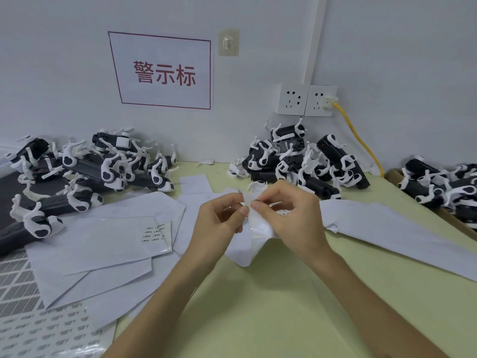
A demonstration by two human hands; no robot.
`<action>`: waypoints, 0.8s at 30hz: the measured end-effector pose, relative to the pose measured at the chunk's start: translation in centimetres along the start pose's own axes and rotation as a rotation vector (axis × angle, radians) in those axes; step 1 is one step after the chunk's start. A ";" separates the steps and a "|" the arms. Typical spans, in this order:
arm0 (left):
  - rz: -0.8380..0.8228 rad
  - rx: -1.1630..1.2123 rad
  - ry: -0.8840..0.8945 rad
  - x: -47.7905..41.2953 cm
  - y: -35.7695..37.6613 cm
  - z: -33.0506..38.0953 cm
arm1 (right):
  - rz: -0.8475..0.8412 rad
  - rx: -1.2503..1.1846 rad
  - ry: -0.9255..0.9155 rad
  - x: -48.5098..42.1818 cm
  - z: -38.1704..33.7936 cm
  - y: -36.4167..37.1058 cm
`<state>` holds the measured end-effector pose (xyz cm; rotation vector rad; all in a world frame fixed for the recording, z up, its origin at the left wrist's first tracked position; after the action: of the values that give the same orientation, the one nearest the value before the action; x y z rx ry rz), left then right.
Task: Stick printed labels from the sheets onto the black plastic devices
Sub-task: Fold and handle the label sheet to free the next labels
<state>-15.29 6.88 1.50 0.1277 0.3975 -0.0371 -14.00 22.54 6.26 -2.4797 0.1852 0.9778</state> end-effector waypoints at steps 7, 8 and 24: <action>-0.003 -0.001 0.012 0.1 0.2 0.5 | -0.039 0.018 -0.083 0.0 -0.8 0.2; -0.003 0.007 0.008 0.1 0.2 0.5 | -0.065 0.010 -0.112 0.0 -1.0 0.3; -0.033 0.060 0.067 0.2 0.1 1.6 | -0.076 -0.007 -0.096 0.0 -0.4 1.0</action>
<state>-14.46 6.78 2.88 0.1825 0.4659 -0.0771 -14.02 21.47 6.17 -2.4209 0.0554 1.0646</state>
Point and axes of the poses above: each hand's wrist, its own x-axis away from the middle knuckle, its own y-axis out of the palm, z = x × y, the point moved 10 cm from there along -x, towards the middle knuckle, and after that the axes turned 7 degrees about x, right-handed, at the moved point
